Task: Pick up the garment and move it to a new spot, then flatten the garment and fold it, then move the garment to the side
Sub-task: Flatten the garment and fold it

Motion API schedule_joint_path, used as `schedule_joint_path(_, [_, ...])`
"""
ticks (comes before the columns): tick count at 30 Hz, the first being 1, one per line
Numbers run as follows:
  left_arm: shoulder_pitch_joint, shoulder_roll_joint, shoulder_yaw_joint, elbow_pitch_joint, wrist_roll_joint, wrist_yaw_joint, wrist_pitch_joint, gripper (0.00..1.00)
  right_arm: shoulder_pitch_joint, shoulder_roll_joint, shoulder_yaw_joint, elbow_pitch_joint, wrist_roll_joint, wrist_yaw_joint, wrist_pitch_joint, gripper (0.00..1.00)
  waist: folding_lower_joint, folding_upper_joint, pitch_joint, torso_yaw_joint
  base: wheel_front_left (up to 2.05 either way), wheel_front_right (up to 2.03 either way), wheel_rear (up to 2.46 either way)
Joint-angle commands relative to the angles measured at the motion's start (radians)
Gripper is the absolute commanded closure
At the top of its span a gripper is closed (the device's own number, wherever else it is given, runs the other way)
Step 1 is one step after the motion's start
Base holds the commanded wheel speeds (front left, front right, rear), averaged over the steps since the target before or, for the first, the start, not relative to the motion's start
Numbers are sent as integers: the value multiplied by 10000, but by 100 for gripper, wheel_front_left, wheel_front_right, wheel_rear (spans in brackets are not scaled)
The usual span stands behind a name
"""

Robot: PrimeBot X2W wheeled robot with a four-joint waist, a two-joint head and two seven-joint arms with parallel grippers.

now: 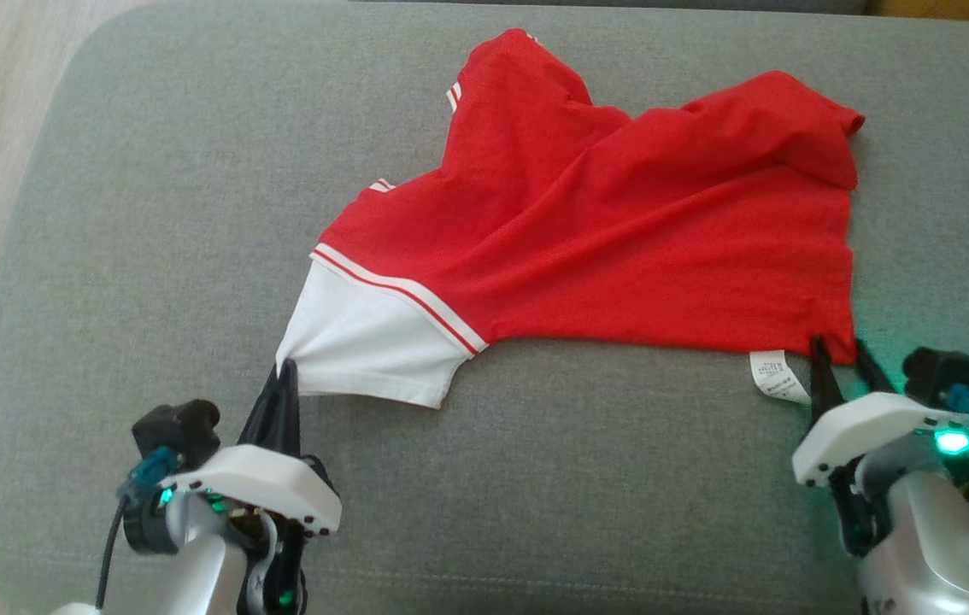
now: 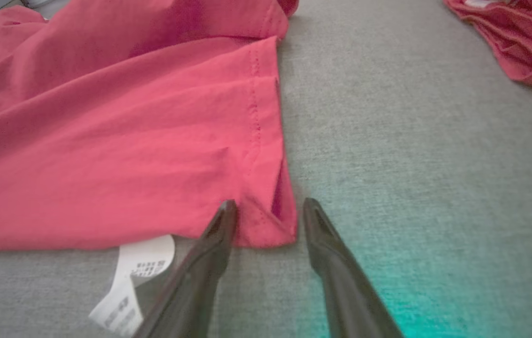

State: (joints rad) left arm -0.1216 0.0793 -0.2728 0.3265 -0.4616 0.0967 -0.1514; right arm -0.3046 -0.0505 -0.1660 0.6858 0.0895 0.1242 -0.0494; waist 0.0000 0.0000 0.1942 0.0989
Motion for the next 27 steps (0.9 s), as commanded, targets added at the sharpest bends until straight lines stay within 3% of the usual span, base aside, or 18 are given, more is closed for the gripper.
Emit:
schedule_joint_path(1, [-28, 150, 374, -359, -55, 78, -124, 100, -161, 3, 515, 106, 89, 65, 266, 96, 0, 0, -26, -21, 0, 0, 0])
schedule_joint_path(7, [-127, 204, 370, -611, -30, 34, -366, 100, -364, 3, 916, -80, 555, 65, -350, 100, 0, 0, -214, -153, 0, 0, 0])
schedule_joint_path(14, [-418, 369, 438, -1547, 79, -171, -741, 100, -476, 3, 1422, -1240, 1091, 65, -1463, 100, 0, 0, -660, -431, 0, 0, 0])
schedule_joint_path(21, [-975, 940, 594, -4074, 545, -229, -802, 100, 57, 3, 1408, -4553, 1213, 65, -1886, 100, 0, 0, -1353, -807, 0, 0, 0])
schedule_joint_path(27, [-1948, 1717, 628, -6626, 1273, -157, 22, 100, 636, 3, 958, -7917, 1149, 65, -1459, 100, 0, 0, -1647, -966, 0, 0, 0])
